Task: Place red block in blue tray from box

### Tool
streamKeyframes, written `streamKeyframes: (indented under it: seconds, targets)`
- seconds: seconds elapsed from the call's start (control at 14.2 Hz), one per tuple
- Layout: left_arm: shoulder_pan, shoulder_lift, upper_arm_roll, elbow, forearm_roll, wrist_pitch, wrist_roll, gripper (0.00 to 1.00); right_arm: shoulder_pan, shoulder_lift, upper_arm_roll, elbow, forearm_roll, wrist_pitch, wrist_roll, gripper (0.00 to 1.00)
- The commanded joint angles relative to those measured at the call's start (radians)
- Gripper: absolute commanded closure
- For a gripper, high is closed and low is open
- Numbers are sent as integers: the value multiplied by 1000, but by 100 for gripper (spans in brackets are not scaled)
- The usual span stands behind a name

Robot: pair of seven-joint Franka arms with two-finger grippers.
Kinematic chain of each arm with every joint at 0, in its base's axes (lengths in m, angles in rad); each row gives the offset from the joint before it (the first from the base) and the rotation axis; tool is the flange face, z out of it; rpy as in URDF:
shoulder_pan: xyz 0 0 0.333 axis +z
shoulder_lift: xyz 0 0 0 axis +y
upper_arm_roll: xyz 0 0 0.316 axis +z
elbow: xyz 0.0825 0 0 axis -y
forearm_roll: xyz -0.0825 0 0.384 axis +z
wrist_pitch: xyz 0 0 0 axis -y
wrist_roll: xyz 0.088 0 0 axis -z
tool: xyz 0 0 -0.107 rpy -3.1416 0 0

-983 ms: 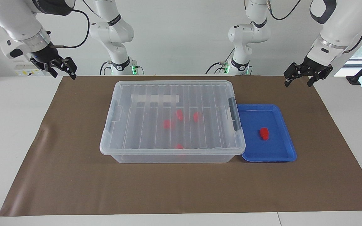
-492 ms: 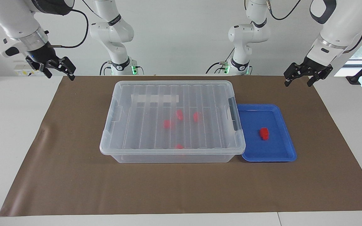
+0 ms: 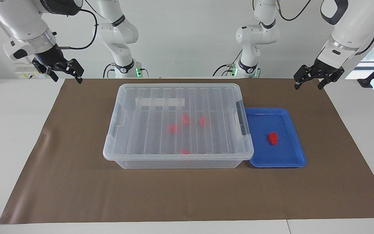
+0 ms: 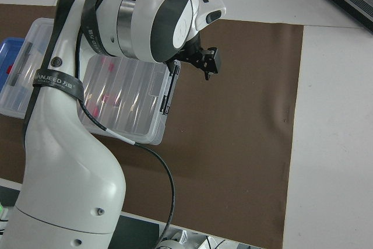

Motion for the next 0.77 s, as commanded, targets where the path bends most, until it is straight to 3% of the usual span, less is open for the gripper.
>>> streamKeyframes:
  seconds: [0.0,0.7]
  targets:
    - [0,-24,3,-25,1,5,5,0,-2,4,4,6,-15,7,-14,0]
    - [0,-24,5,-25,1,7,5,0,-2,4,10,6,-14,29,-13,0]
